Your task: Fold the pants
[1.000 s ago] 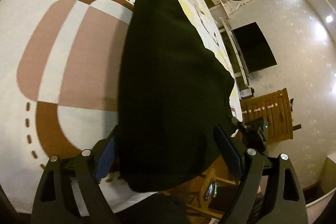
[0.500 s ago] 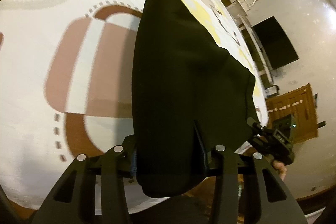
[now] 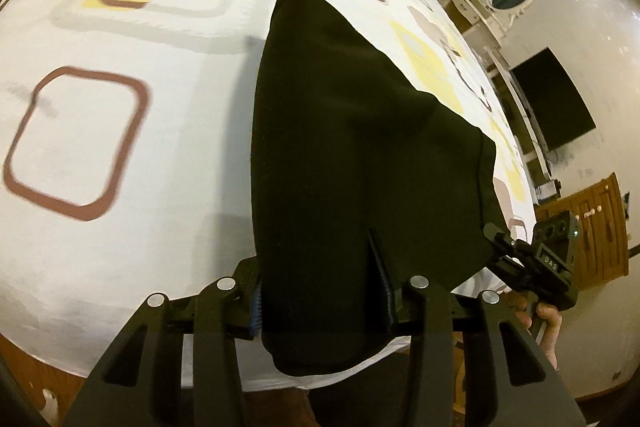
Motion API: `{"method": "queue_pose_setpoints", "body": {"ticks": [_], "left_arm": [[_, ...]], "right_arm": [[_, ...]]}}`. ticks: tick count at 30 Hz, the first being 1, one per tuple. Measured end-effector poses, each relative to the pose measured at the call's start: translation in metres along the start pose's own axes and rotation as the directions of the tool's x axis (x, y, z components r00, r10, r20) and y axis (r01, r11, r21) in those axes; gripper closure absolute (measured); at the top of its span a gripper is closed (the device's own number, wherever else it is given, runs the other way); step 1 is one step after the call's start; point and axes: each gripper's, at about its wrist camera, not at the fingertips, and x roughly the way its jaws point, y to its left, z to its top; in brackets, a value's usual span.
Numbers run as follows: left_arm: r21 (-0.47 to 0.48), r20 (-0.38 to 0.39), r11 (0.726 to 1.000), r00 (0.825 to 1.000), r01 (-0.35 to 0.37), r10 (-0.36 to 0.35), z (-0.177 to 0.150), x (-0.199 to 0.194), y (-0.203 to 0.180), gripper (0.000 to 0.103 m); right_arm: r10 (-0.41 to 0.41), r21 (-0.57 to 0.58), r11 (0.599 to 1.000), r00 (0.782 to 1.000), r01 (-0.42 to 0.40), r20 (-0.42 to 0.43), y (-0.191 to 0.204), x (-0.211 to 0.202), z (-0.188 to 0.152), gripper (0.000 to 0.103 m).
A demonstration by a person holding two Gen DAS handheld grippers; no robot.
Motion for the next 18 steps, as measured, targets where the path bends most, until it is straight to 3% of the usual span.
{"method": "queue_pose_setpoints", "body": {"ticks": [7, 18], "left_arm": [[0.01, 0.005, 1.0, 1.0, -0.004, 0.004, -0.003, 0.011, 0.001, 0.056], [0.014, 0.013, 1.0, 1.0, 0.006, -0.006, -0.002, 0.011, 0.007, 0.056]], "right_arm": [[0.035, 0.057, 0.998, 0.999, -0.035, -0.006, -0.018, 0.006, -0.002, 0.069], [0.03, 0.055, 0.998, 1.0, -0.03, 0.0, -0.018, 0.005, -0.003, 0.068]]}}
